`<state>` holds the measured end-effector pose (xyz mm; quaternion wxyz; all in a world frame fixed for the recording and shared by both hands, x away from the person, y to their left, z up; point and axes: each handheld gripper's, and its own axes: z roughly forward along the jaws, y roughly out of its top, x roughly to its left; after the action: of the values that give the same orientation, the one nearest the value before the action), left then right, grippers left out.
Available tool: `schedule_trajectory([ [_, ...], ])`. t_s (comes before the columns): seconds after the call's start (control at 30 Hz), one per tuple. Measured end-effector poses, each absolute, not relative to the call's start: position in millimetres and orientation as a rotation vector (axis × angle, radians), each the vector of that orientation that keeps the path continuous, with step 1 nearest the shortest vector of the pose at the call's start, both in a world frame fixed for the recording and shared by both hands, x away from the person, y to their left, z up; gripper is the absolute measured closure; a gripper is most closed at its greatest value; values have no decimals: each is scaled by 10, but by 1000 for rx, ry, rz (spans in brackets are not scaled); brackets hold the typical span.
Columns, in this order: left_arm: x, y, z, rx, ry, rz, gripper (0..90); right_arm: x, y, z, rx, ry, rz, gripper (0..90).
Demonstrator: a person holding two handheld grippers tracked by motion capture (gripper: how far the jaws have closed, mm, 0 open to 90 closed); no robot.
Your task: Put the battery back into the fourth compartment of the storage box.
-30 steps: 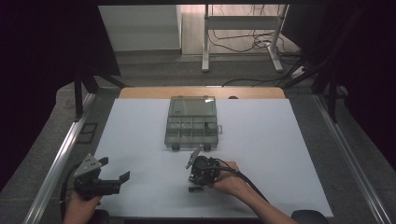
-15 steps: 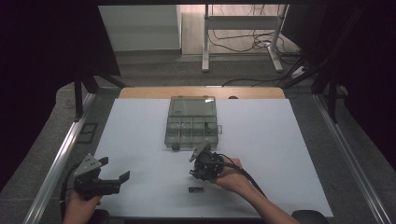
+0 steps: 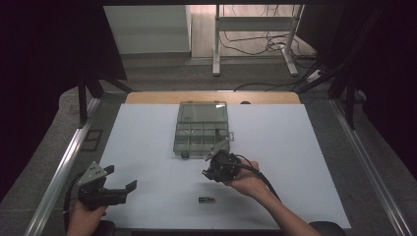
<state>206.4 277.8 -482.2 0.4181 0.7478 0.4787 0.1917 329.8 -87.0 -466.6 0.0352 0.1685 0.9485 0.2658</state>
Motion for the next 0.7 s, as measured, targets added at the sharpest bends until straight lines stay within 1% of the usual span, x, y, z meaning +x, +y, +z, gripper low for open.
schedule_trajectory([
  [0.7,2075,2775,-4822,1876,1200,480,18,3569,-986,-4513,622,2848,871,766],
])
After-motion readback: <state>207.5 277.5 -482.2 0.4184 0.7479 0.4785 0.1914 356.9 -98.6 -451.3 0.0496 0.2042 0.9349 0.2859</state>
